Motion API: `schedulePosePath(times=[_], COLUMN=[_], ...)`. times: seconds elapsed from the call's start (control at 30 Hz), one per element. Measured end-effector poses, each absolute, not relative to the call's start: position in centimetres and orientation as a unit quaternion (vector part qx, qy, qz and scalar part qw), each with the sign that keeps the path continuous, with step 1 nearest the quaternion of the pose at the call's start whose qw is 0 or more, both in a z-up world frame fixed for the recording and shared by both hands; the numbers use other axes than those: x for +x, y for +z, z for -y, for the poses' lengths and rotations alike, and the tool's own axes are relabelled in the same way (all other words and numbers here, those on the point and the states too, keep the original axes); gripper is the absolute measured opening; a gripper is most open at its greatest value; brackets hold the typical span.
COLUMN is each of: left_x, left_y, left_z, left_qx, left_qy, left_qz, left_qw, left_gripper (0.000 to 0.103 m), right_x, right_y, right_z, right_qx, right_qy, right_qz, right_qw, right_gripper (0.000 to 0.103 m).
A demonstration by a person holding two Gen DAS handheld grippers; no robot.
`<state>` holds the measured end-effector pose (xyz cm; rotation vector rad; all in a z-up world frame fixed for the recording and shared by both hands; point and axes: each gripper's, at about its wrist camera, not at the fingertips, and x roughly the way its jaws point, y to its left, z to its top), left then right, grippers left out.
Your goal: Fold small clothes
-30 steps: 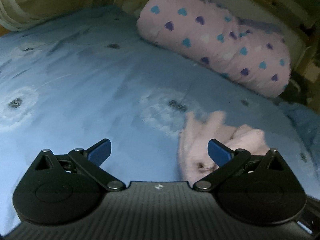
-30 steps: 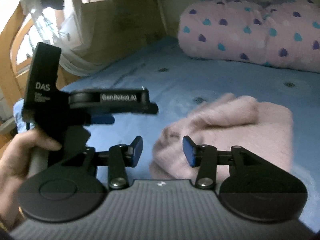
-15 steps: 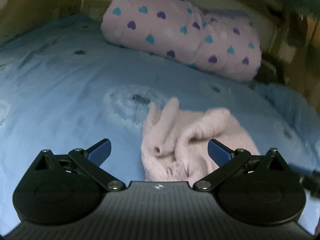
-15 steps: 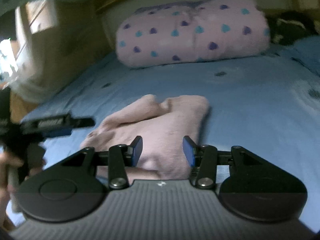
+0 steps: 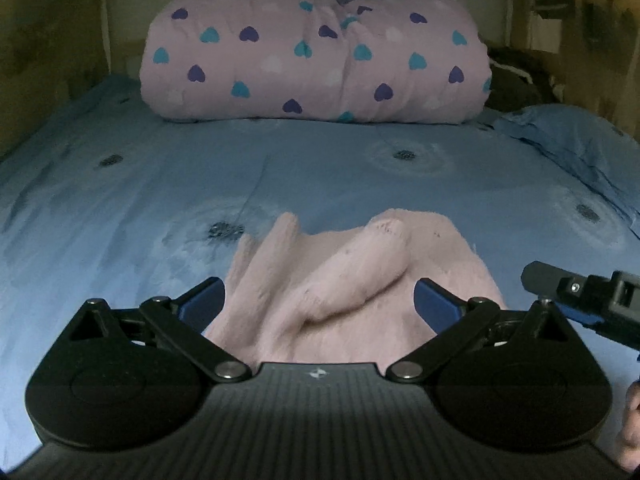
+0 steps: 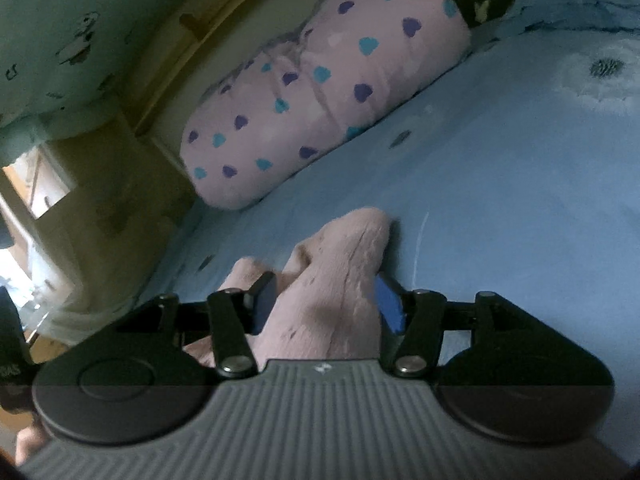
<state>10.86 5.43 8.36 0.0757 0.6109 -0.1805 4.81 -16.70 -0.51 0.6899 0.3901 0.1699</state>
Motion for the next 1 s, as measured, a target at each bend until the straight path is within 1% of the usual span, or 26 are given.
schedulePosePath(times=[0.1, 0.23, 0.27, 0.33, 0.37, 0.4, 0.43, 0.47, 0.53, 0.63, 0.7, 0.8, 0.9, 1.0], left_x=[12.4, 13.6, 13.8, 14.0, 14.1, 14.3, 14.5, 14.5, 14.5, 14.2, 14.7, 16.3, 17.9, 17.6], left_y=[7.8, 6.4, 6.1, 5.6, 5.5, 5.3, 5.3, 5.4, 6.2, 7.9, 8.4, 7.3, 4.7, 3.6], left_z=[-4.4, -3.2, -3.0, -2.6, -2.5, -2.4, -2.4, -2.7, -3.6, -5.4, -6.8, -9.3, -10.5, -10.3], left_qx=[0.043, 0.087, 0.095, 0.104, 0.107, 0.107, 0.103, 0.091, 0.061, 0.033, 0.032, 0.005, -0.007, 0.018], left_qy=[-0.086, -0.082, -0.082, -0.084, -0.089, -0.094, -0.095, -0.091, -0.079, -0.050, -0.031, -0.011, -0.004, -0.001], left_qz=[-0.300, -0.294, -0.292, -0.286, -0.287, -0.290, -0.291, -0.289, -0.276, -0.246, -0.242, -0.272, -0.314, -0.307], left_qw=[0.949, 0.948, 0.948, 0.949, 0.948, 0.946, 0.946, 0.949, 0.956, 0.967, 0.969, 0.962, 0.949, 0.952], left_gripper=[0.102, 0.102, 0.100, 0.086, 0.067, 0.043, 0.032, 0.020, 0.017, 0.016, 0.016, 0.016, 0.017, 0.020], right_x=[5.9, 6.5, 6.4, 6.8, 6.9, 6.8, 6.5, 6.1, 5.4, 5.4, 5.8, 6.0, 6.0, 6.1], right_y=[-0.7, -2.2, -2.7, -2.9, -2.5, -2.1, -1.8, -1.6, -1.4, -1.6, -1.9, -2.3, -2.5, -2.6], right_z=[16.5, 16.4, 16.4, 16.4, 16.6, 16.9, 17.2, 17.4, 17.7, 17.6, 17.6, 17.5, 17.0, 16.3], right_qx=[0.316, 0.280, 0.272, 0.267, 0.279, 0.291, 0.303, 0.310, 0.308, 0.292, 0.298, 0.307, 0.295, 0.284], right_qy=[0.079, 0.110, 0.119, 0.127, 0.131, 0.142, 0.155, 0.158, 0.147, 0.123, 0.122, 0.131, 0.143, 0.151], right_qz=[-0.173, -0.165, -0.167, -0.186, -0.190, -0.186, -0.174, -0.162, -0.140, -0.133, -0.141, -0.152, -0.158, -0.168], right_qw=[0.930, 0.939, 0.940, 0.937, 0.932, 0.928, 0.924, 0.923, 0.930, 0.939, 0.936, 0.930, 0.931, 0.932], right_gripper=[0.059, 0.059, 0.059, 0.059, 0.059, 0.059, 0.059, 0.064, 0.068, 0.068, 0.068, 0.068, 0.068, 0.068])
